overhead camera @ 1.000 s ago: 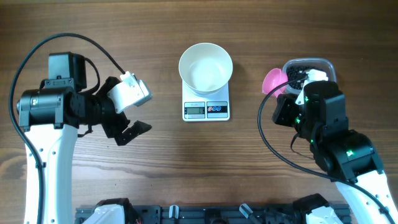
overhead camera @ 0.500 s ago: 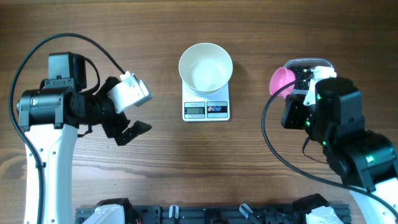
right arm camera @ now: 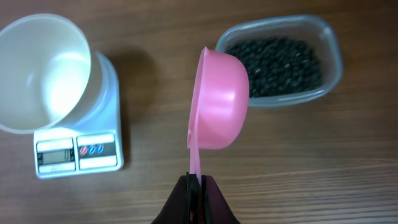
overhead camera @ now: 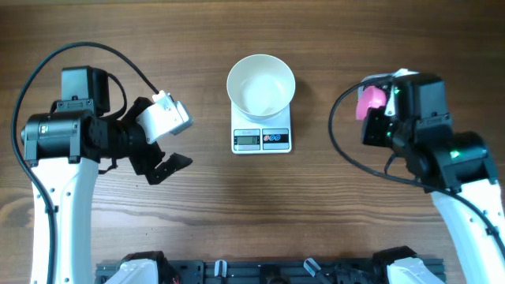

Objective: Scoop item into bowl and weigh 150g on scale
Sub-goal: 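Lower the pink scoop with right gripper into the black beans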

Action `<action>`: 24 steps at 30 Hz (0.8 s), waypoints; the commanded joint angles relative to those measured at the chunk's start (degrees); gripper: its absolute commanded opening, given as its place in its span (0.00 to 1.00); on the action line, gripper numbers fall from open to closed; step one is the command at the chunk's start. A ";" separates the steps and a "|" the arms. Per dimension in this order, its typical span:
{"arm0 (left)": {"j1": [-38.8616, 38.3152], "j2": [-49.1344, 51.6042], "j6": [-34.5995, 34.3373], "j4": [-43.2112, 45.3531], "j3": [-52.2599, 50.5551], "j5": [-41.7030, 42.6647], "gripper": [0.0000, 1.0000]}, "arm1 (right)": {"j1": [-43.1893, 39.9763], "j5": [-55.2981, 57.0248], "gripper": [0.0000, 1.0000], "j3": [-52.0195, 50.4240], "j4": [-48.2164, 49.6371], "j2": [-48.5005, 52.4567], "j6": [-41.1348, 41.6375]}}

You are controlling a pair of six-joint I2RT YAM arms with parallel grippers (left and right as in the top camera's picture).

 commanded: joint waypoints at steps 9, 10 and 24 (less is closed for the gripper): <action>0.24 -0.63 1.16 -0.02 1.27 1.49 1.00 | -3.39 2.32 0.04 9.42 0.33 8.87 -5.03; 0.24 -0.63 1.14 -0.02 1.27 1.49 1.00 | -3.91 3.08 0.04 10.45 0.59 9.99 -5.14; 0.24 -0.63 1.16 -0.02 1.27 1.49 1.00 | -7.30 11.85 0.04 14.99 -1.92 19.69 -15.63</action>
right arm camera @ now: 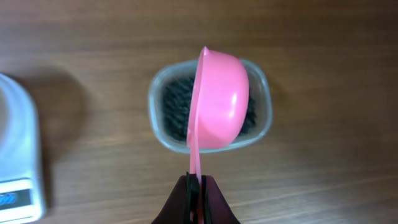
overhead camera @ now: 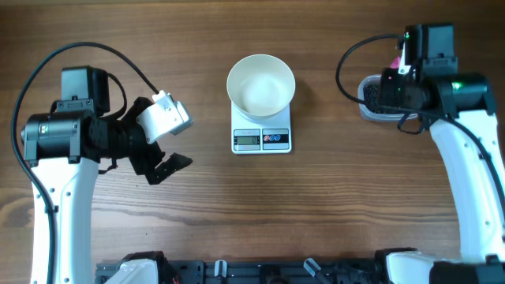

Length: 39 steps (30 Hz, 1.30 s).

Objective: Scoop item into bowl and weigh 150g on scale
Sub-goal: 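Lower the pink scoop with right gripper into the black beans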

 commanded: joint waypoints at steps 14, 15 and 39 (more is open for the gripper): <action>0.24 -0.63 1.16 -0.02 1.22 1.49 1.00 | -0.26 11.58 0.04 1.09 -1.22 7.02 -7.41; 0.24 -0.63 1.16 -0.02 1.22 1.49 1.00 | -0.26 12.17 0.05 1.09 -0.68 7.54 -8.07; 0.24 -0.63 1.14 -0.02 1.22 1.49 1.00 | -0.28 11.63 0.04 0.63 0.00 13.90 -13.09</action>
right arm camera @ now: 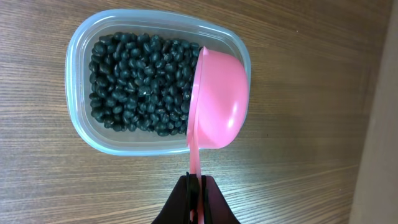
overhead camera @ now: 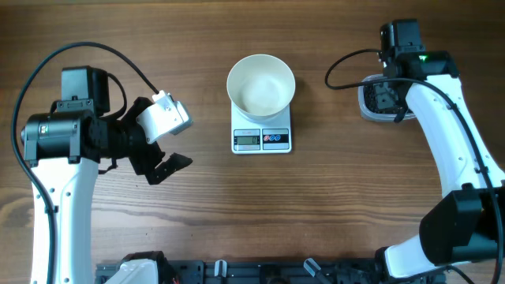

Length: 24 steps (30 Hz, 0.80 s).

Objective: Scoop item into bowl and weigh 150g on scale
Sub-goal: 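Lower the pink scoop with right gripper into the black beans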

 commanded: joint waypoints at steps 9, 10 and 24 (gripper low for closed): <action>0.24 -0.63 1.16 -0.02 1.22 1.46 1.00 | -0.13 0.81 0.04 0.44 -0.37 3.17 -0.79; 0.24 -0.63 1.16 -0.02 1.22 1.46 1.00 | -0.13 0.81 0.04 0.44 -0.39 3.43 -0.76; 0.24 -0.63 1.14 -0.02 1.22 1.46 1.00 | -0.15 -8.22 0.04 0.44 -0.37 4.28 -0.76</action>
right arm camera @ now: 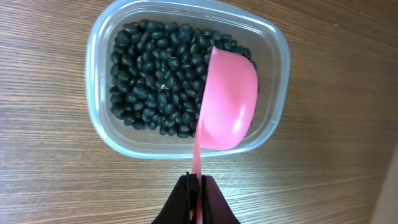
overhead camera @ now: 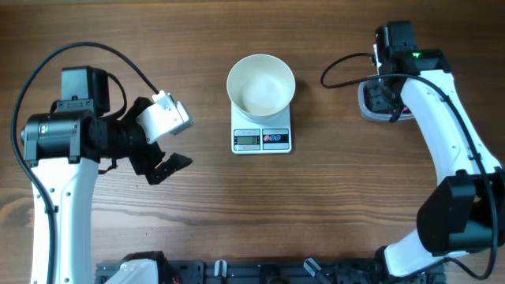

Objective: Scoop item into bowl and weigh 150g on scale
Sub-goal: 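Lower the pink scoop with right gripper into the black beans, then scoop black beans with the pink scoop and lift it out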

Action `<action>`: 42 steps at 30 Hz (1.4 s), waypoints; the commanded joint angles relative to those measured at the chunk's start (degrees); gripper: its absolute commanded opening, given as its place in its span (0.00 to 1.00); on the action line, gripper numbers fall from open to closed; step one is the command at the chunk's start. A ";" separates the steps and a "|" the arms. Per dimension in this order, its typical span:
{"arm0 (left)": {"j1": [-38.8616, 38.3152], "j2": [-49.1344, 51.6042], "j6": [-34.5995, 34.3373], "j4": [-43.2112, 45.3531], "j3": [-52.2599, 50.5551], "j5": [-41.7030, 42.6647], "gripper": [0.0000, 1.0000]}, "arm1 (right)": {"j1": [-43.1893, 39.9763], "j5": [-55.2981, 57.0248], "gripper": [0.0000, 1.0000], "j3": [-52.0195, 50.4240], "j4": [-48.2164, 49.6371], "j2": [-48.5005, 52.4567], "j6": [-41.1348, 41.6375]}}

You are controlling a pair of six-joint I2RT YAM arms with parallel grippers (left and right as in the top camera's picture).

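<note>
A clear plastic tub of black beans fills the right wrist view; overhead it sits at the far right, mostly under the arm. My right gripper is shut on the handle of a pink scoop, whose cup is turned on edge over the right part of the tub. A white bowl, with nothing in it, stands on the white scale at the table's middle. My left gripper hangs open over bare wood at the left.
The table's pale right edge shows just beyond the tub. The right arm's black cable loops between the bowl and the tub. Brown wood lies all round the scale.
The right gripper has shifted so the tub sits more centred under the scoop. The scoop's cup now lies over the beans inside the tub's right wall. The left arm is unmoved.
The right gripper held the pink scoop on edge between the scale and the tub. Then the scoop hung high over the tub. Later it was close above the tub's right rim, and now it is over the beans. The left arm stayed put throughout.
</note>
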 commanded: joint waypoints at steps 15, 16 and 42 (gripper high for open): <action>0.24 -0.63 1.14 -0.02 1.22 1.49 1.00 | -1.46 -15.80 0.04 0.44 0.35 1.18 1.49; 0.24 -0.63 1.16 -0.02 1.22 1.49 1.00 | -2.19 -16.85 0.04 0.44 0.33 1.18 2.10; 0.24 -0.63 1.16 -0.02 1.22 1.49 1.00 | -17.29 -36.28 0.04 0.39 -1.16 1.18 4.24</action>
